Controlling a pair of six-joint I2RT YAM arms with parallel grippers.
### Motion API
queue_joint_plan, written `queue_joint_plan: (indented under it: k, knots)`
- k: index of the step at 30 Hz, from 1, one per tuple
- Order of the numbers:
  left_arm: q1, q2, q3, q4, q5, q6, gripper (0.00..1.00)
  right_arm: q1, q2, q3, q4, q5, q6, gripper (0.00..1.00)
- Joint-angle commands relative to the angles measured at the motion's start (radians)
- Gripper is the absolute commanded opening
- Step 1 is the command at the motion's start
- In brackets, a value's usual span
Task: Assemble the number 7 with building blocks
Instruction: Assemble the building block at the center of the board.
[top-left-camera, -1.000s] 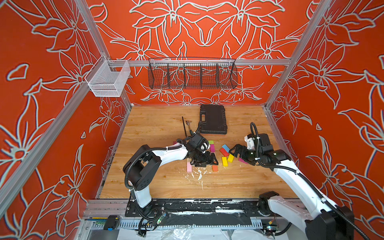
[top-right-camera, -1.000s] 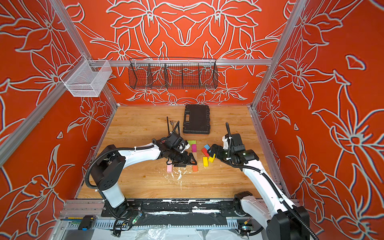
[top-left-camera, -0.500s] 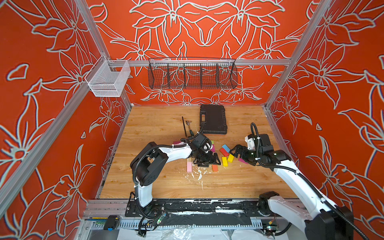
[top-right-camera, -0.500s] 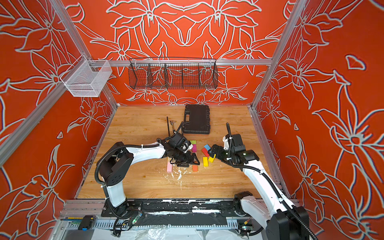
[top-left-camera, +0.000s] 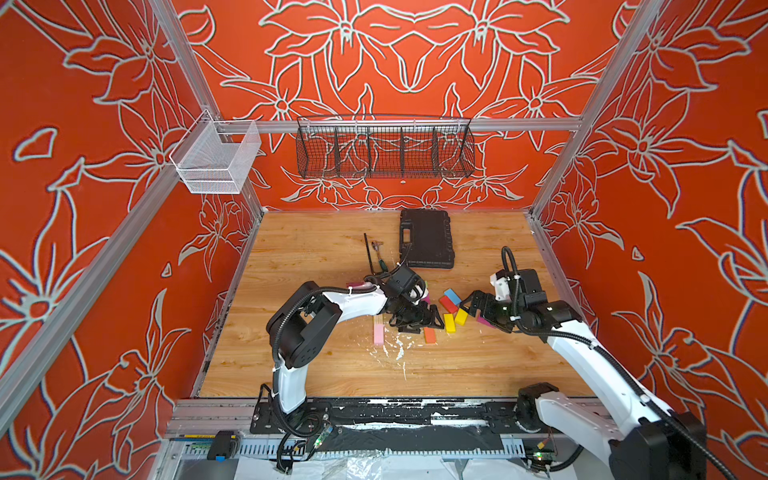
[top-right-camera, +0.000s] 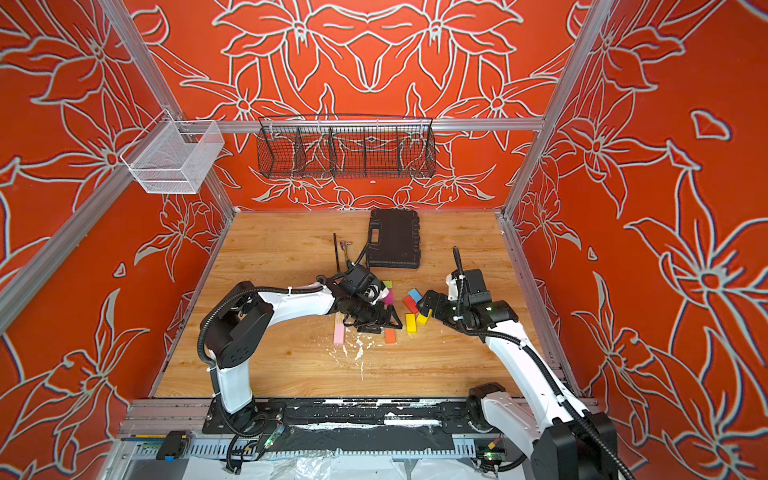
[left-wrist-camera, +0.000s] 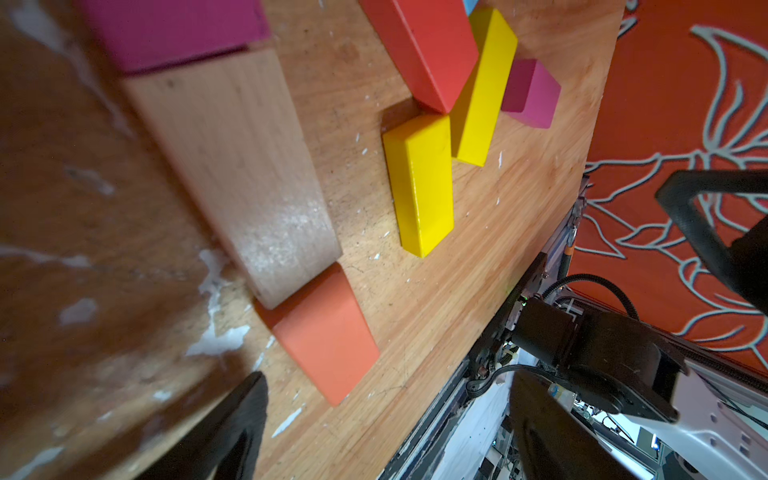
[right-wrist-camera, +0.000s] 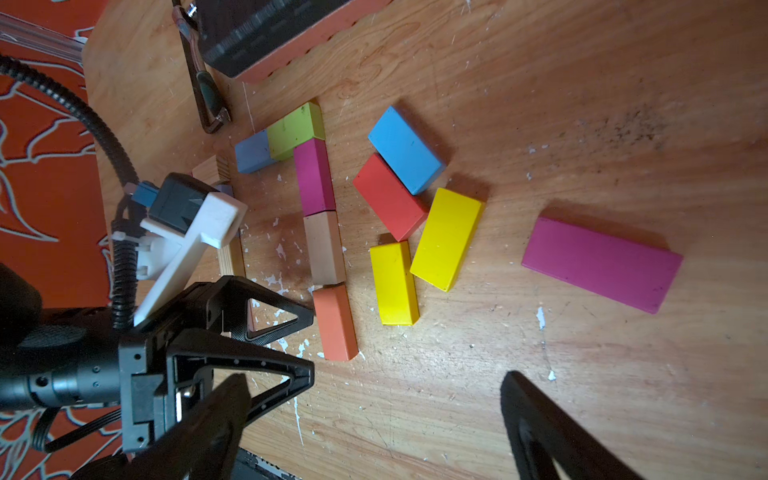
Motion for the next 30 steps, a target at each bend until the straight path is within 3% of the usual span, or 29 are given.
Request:
queue_joint_plan:
  k: [1, 30]
  knots:
    - [-0.005, 0.025, 0.018, -0.003, 0.019, -0.002, 0.88, -0.01, -0.002, -0.015, -0.011, 0.007, -0.016, 0.97]
    - [-0.005, 0.07, 0.052, -0.036, 0.014, 0.018, 0.88, -0.02, 0.016, -0.025, 0.001, 0.004, -0.022, 0.97]
